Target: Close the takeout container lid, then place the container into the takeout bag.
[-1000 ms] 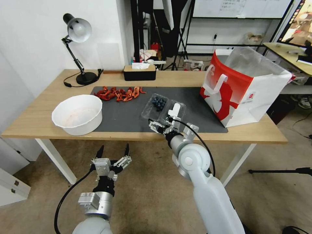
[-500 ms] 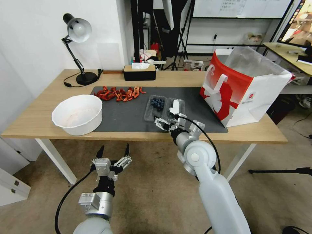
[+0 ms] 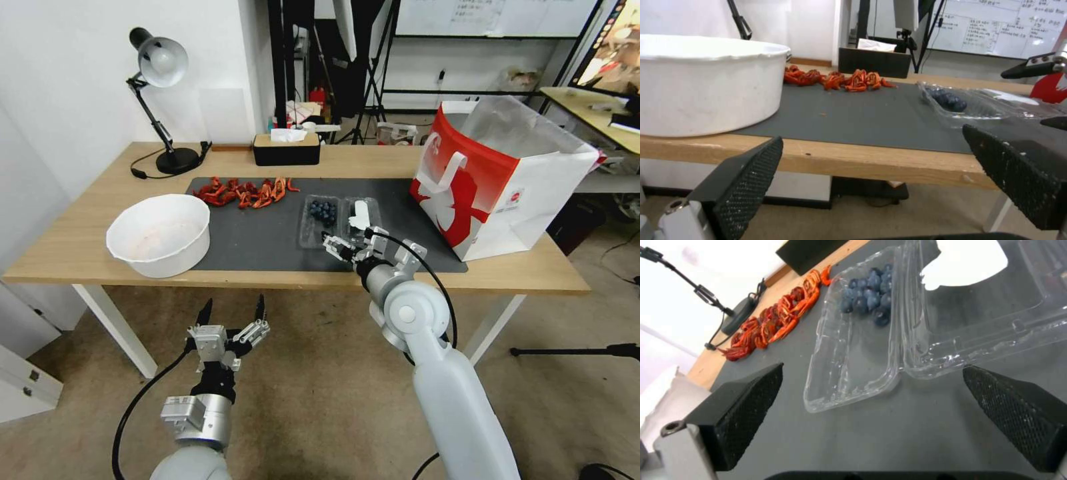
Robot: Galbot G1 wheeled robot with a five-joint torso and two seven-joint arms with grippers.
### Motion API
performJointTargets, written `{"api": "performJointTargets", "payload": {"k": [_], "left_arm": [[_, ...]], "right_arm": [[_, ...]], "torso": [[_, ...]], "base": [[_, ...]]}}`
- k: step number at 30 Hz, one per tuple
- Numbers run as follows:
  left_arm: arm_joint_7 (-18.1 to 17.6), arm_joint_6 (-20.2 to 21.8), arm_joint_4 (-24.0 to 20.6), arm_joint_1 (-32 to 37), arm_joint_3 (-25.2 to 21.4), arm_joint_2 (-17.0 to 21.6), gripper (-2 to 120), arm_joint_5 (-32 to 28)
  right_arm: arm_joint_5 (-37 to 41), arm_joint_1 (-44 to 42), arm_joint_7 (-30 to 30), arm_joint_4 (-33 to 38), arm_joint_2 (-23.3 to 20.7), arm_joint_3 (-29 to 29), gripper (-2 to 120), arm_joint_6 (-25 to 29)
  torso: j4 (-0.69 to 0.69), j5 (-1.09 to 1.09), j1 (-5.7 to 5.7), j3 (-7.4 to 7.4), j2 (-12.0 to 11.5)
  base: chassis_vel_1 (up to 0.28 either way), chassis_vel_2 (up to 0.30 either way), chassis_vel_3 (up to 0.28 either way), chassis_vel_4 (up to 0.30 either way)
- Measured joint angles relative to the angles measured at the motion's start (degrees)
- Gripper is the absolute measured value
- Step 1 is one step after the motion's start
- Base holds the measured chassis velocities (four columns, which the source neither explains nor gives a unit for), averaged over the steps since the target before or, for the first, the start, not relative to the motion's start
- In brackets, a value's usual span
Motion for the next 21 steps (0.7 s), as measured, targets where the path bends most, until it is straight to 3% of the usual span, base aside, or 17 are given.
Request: {"api": "performJointTargets", "payload": {"k": [15,21], "left_arm": [[-0.1,-0.2,0.3,-0.2,0.1,0.0,100,0.0],[-0.2,-0.2,0.3,-0.2,0.2,0.1,100,0.0]], "right_arm": [[0.9,0.3,0.1,-0.1,-0.7,0.6,100,-0.2],[0.9,-2.9,-0.3,3.2,-2.1,0.5,100,-0.3]], "torso": [[0.0,0.0,0.0,0.0,0.0],[0.0,0.0,0.0,0.0,0.0]], "base": [[0.0,0.0,0.0,0.0],[0.0,0.0,0.0,0.0]]}}
